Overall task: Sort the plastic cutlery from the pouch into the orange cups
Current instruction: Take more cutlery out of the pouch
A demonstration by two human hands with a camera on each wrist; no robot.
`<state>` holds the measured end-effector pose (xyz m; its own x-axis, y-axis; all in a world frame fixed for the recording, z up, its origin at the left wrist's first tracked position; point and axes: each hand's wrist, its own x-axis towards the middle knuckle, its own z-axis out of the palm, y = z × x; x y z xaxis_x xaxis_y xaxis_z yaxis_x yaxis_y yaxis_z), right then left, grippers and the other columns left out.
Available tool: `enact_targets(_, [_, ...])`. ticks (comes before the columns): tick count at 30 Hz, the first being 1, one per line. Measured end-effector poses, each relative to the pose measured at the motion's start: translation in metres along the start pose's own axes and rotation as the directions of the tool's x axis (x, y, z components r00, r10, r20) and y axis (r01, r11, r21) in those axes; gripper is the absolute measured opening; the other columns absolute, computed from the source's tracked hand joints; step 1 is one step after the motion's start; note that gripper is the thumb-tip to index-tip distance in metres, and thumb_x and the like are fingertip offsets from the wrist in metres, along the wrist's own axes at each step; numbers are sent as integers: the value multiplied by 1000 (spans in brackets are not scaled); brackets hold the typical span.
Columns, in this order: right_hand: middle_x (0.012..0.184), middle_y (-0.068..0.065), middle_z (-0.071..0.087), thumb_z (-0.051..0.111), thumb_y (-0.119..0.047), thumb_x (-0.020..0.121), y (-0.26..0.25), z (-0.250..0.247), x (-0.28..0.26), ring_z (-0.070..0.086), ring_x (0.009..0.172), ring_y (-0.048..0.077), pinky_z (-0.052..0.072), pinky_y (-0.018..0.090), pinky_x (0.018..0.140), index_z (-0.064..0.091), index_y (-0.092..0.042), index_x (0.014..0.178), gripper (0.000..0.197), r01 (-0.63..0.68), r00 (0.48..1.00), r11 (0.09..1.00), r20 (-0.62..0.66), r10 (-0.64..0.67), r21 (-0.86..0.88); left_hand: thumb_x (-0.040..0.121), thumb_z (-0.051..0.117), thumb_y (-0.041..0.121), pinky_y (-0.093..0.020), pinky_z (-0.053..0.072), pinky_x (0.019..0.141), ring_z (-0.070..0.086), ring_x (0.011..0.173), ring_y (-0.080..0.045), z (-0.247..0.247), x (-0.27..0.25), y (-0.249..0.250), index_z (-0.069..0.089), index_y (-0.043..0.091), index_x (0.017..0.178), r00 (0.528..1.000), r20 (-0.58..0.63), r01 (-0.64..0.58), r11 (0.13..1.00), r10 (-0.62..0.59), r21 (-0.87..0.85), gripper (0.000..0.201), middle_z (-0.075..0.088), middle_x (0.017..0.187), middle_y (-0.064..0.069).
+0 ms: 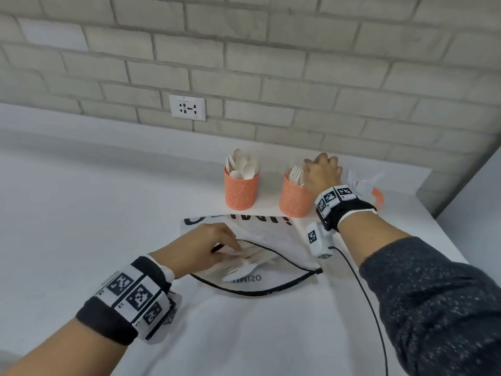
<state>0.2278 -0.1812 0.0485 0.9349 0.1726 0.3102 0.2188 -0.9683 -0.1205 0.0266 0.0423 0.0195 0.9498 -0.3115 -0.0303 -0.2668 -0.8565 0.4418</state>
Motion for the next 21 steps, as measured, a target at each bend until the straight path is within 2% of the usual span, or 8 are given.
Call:
enact_targets(3, [134,18,40,42,-15,92,-12,-18,-3,34,122,35,30,42,97,37,-10,139,47,15,997,994,-71,-7,112,86,60,8,-12,33,87,47,108,-8,-4,0,-3,45,30,137,999,-27,34,999,-34,1,58,46,129,7])
enact_targets(5, [128,18,46,46,-10,89,-29,-36,-12,42,117,32,33,42,99,45,-9,134,46,111,986,954,-148,-71,278,81,52,-5,-14,34,85,44,115,-12,-7,2,-5,28,32,146,997,-33,65,998,-64,28,78,36,139,7])
enact_targets(8, [95,9,63,54,-2,84,-64,-65,-54,55,82,15,46,30,84,66,-5,104,23,318,935,703,-88,-344,636,76,46,-11,-17,37,82,39,124,-16,-10,10,-5,14,30,149,995,-73,75,997,-72,36,90,27,147,8])
enact_targets(10, [85,3,65,58,1,83,-83,-75,-90,55,72,6,44,14,73,69,-3,96,17,365,809,613,87,-581,701,73,46,-13,-16,36,78,41,122,-18,-11,16,-7,14,28,149,993,-107,53,999,-53,-1,92,27,147,7])
enact_targets(13, [105,6,64,56,-1,85,-91,-44,-121,59,92,17,41,18,72,64,-4,110,27,491,582,762,492,-648,423,73,46,-14,-10,30,82,39,127,-18,-10,20,-10,12,24,149,990,-136,39,998,-45,-43,92,27,149,5])
enact_targets(16, [130,13,40,55,-2,84,-80,5,-133,48,114,32,41,34,87,43,-5,127,45,464,632,883,671,-389,75,74,47,-14,-15,37,82,42,123,-17,-9,19,-12,10,26,150,988,-148,31,998,-38,-47,93,27,147,6])
enact_targets(19, [141,14,29,67,-11,79,-76,34,-132,31,131,33,31,41,106,18,-6,143,81,452,698,890,598,-395,62,74,46,-14,-31,49,82,45,105,-12,-9,18,-11,8,29,149,989,-147,25,998,-33,-53,94,28,146,7])
enact_targets(21, [144,12,30,73,-19,74,-81,42,-128,27,135,30,28,40,109,12,-7,145,95,465,742,884,527,-415,43,75,46,-14,-27,47,83,45,108,-12,-9,18,-9,8,28,149,988,-152,15,998,-25,-68,93,28,147,7])
